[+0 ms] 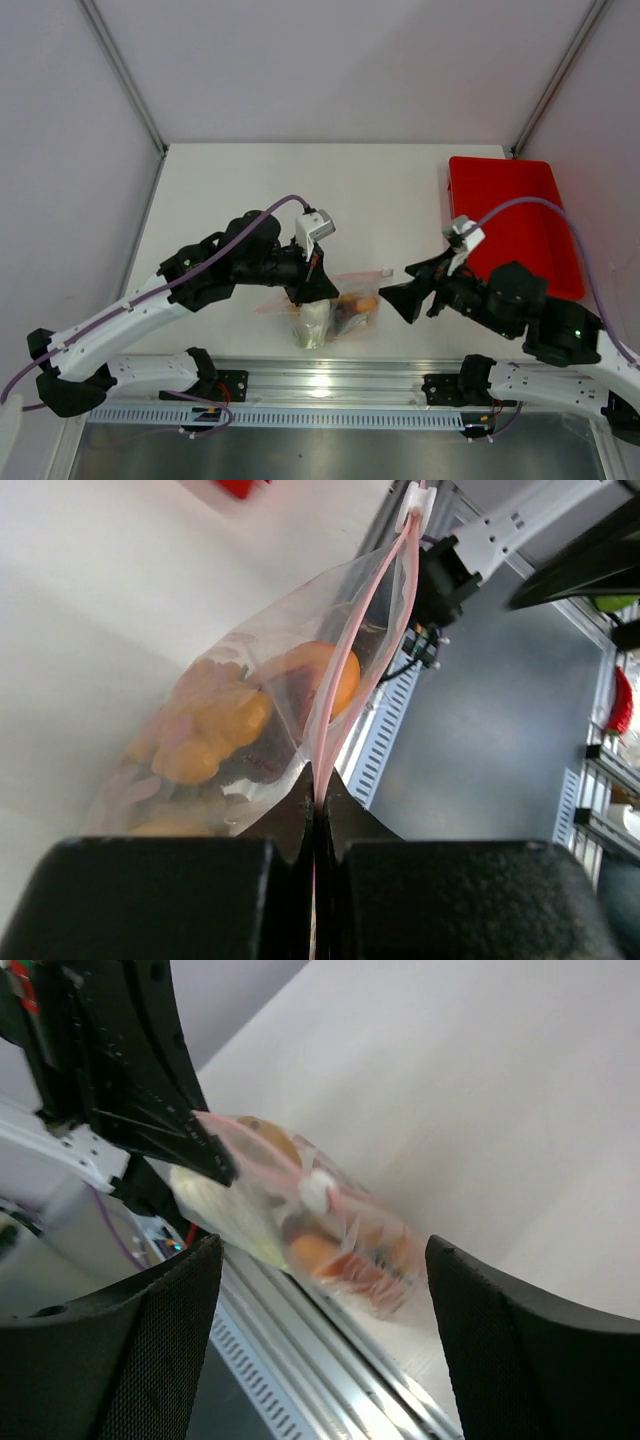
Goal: Place the food in the zip-top bag and seal the zipper
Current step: Adjust the zipper food storage bag at the center of the board.
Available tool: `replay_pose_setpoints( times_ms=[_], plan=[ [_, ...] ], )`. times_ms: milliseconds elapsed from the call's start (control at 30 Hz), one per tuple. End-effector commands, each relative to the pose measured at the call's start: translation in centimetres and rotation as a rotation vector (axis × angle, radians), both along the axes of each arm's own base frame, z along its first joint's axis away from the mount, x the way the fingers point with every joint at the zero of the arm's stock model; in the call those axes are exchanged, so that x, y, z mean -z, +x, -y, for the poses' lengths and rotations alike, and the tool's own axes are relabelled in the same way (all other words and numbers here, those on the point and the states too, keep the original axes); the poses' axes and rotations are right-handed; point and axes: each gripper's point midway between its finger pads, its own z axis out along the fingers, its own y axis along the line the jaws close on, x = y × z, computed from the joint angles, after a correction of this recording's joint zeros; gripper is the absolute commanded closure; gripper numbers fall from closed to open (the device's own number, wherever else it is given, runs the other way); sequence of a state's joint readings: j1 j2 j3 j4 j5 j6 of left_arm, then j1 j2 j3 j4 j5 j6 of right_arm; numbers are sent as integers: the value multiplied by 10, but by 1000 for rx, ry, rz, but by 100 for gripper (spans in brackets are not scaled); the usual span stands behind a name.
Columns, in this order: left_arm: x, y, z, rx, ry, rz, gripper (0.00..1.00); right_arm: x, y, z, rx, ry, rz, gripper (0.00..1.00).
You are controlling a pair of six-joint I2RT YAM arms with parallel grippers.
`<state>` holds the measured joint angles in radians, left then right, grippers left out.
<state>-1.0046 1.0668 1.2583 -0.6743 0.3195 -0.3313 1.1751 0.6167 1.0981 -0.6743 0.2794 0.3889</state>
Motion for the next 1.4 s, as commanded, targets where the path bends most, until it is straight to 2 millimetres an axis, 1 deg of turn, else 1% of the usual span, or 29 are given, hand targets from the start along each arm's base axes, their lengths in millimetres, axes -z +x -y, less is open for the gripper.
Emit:
replay_pose_setpoints(
  times_ms=[0, 33, 67, 100, 133, 167, 200, 233, 267, 300, 367, 400, 467, 500, 533, 600, 633, 667, 700, 833, 900, 967, 1000, 1033, 1067, 1167, 1300, 1333, 1367],
  plan=[
    [-23, -14, 6, 114, -105, 22, 99, 7, 4, -33, -137, -91, 74, 17],
    [-22, -14, 5, 116, -106, 22, 99, 13, 8, -37, -149, -110, 73, 17],
    [-24, -15, 3, 117, -113, 24, 99, 15, 18, -34, -130, -110, 70, 16],
    [-21, -16, 2, 119, -111, 16, 100, 16, 18, -36, -162, -100, 68, 16],
    [-23, -16, 1, 121, -119, 16, 100, 10, 7, -42, -258, -56, 82, 15],
    [-23, -17, 1, 126, -122, 16, 100, 19, 7, -43, -282, -51, 69, 15],
    [-24, -17, -1, 129, -128, 14, 99, 21, 15, -38, -270, -35, 71, 16],
    [-22, -19, -1, 138, -131, 10, 99, 13, 4, -42, -351, 14, 90, 16],
    [-23, -19, -2, 138, -133, 10, 99, 20, 2, -41, -373, 20, 79, 16],
    [-24, -18, -3, 135, -138, 9, 99, 21, 1, -42, -393, 32, 81, 16],
    [-24, -19, -4, 142, -145, 6, 99, 15, -6, -40, -430, 71, 111, 17],
    [-24, -17, -4, 137, -145, 5, 99, 20, -8, -40, -441, 74, 109, 18],
    [-23, -19, -5, 144, -149, -5, 99, 14, -18, -40, -483, 110, 133, 19],
    [-24, -18, -5, 142, -154, -3, 99, 16, -20, -42, -504, 124, 145, 20],
    [-22, -18, -5, 146, -154, -15, 99, 15, -27, -43, -539, 143, 140, 24],
    [-22, -18, -4, 151, -163, -17, 99, 15, -29, -45, -558, 164, 147, 28],
    [-22, -17, -4, 149, -164, -20, 99, 15, -30, -45, -565, 169, 145, 32],
    [-21, -17, -4, 147, -164, -21, 99, 14, -31, -46, -571, 177, 148, 39],
    [-21, -16, -4, 146, -166, -21, 99, 12, -32, -46, -576, 189, 151, 42],
    [-21, -18, -4, 155, -172, -30, 99, 11, -30, -47, -568, 207, 161, 48],
    [-20, -18, -5, 156, -171, -31, 99, 8, -28, -49, -571, 211, 169, 56],
    [-21, -18, -5, 156, -176, -32, 99, 11, -26, -52, -578, 209, 151, 71],
    [-21, -19, -5, 158, -177, -31, 100, 11, -25, -53, -580, 209, 149, 84],
    [-21, -19, -6, 157, -178, -30, 99, 12, -23, -54, -573, 207, 144, 93],
    [-21, -19, -6, 159, -178, -27, 99, 14, -21, -54, -568, 205, 140, 100],
    [-18, -17, -7, 149, -175, -27, 99, 18, -18, -53, -551, 206, 126, 100],
    [-12, -16, -9, 147, -168, -38, 99, 19, -15, -52, -528, 211, 115, 100],
    [-16, -16, -8, 148, -174, -31, 99, 19, -14, -51, -524, 211, 116, 100],
    [-12, -16, -8, 158, -168, -32, 100, 18, -13, -51, -521, 212, 118, 100]
  ],
)
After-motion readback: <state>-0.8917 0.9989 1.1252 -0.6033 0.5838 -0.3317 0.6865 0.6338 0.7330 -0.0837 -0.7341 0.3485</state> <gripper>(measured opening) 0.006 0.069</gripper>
